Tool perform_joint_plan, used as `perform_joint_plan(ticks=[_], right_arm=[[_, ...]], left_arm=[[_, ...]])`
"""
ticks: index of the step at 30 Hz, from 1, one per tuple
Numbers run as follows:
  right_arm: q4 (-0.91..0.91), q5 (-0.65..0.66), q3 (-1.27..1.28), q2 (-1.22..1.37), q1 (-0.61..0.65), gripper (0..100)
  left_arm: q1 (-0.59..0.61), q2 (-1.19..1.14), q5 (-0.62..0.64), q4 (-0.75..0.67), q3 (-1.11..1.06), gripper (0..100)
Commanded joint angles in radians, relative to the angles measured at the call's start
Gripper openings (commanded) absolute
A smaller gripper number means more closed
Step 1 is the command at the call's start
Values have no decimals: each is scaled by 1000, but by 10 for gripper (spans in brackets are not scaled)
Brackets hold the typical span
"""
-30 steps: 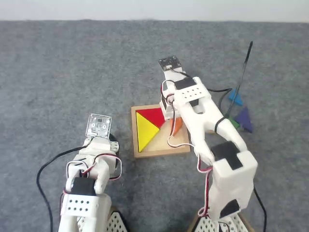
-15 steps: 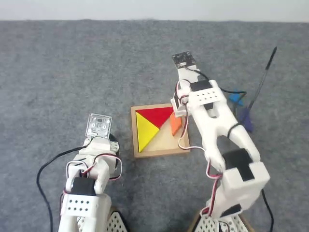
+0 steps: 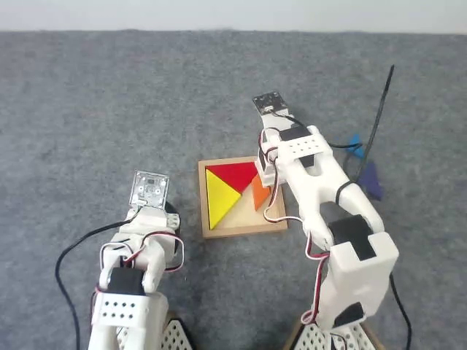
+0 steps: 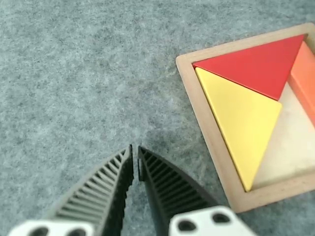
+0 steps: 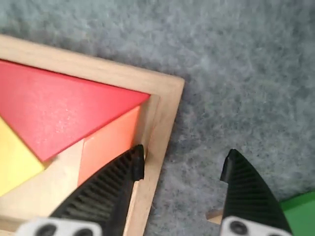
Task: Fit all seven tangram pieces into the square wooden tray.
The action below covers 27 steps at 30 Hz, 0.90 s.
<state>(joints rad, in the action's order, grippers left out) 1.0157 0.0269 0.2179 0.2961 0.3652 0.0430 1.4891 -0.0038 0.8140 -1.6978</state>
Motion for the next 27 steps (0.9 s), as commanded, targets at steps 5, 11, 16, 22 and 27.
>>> perform_joint_plan(ticks=[5, 11, 16, 22, 27], right_arm=[[-76, 18, 133, -263, 97, 256], [-133, 49, 232, -251, 180, 256], [-133, 52, 219, -193, 177, 256], [-134, 57, 189, -163, 101, 256], [-136, 87, 147, -120, 51, 256]], left_arm=[[5, 12, 5, 2, 8, 14], [5, 12, 5, 2, 8, 14], [5, 12, 5, 2, 8, 14], [5, 12, 5, 2, 8, 14], [5, 12, 5, 2, 8, 14]])
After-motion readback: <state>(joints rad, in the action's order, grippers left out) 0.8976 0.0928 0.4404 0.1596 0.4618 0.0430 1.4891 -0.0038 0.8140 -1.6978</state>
